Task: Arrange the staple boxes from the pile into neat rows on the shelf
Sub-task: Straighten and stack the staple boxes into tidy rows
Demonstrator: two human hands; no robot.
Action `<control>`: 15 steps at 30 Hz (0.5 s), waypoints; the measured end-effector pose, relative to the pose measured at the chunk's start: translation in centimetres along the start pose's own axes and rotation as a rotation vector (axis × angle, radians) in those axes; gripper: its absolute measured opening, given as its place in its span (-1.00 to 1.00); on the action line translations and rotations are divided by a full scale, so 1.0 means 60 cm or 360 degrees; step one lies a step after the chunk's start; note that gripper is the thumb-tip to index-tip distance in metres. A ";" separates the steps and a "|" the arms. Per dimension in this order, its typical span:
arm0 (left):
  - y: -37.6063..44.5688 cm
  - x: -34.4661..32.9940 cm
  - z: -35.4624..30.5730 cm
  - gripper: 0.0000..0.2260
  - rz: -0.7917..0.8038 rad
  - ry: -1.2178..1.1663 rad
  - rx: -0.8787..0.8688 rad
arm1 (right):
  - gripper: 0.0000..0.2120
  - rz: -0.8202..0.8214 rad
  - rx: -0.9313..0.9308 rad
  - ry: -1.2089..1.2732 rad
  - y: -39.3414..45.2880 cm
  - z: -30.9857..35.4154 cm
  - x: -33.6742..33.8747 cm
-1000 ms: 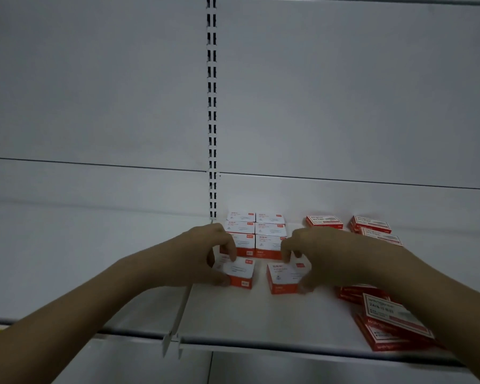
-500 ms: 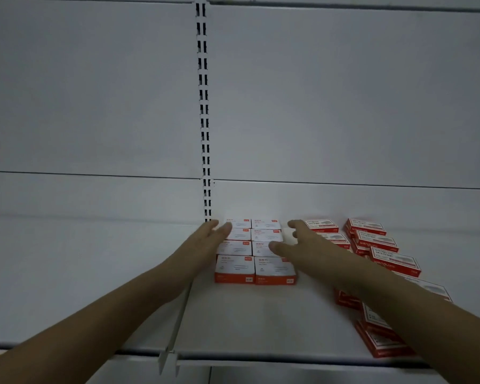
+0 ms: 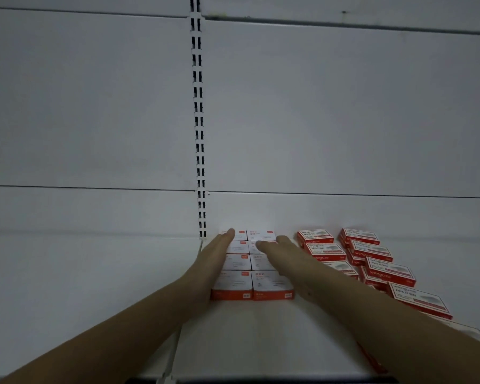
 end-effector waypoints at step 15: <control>0.025 -0.006 -0.032 -0.52 -0.0146 0.0019 0.0174 | -0.72 -0.0196 -0.0073 -0.0142 0.033 0.042 -0.006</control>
Point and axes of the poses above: each hand's wrist, its own y-axis towards the middle knuckle, its own x-axis out of the back of the hand, z = x × y, the point moved 4 cm from there along y, towards the middle knuckle, and after that the axes turned 13 degrees about -x, right-handed, at the moved point
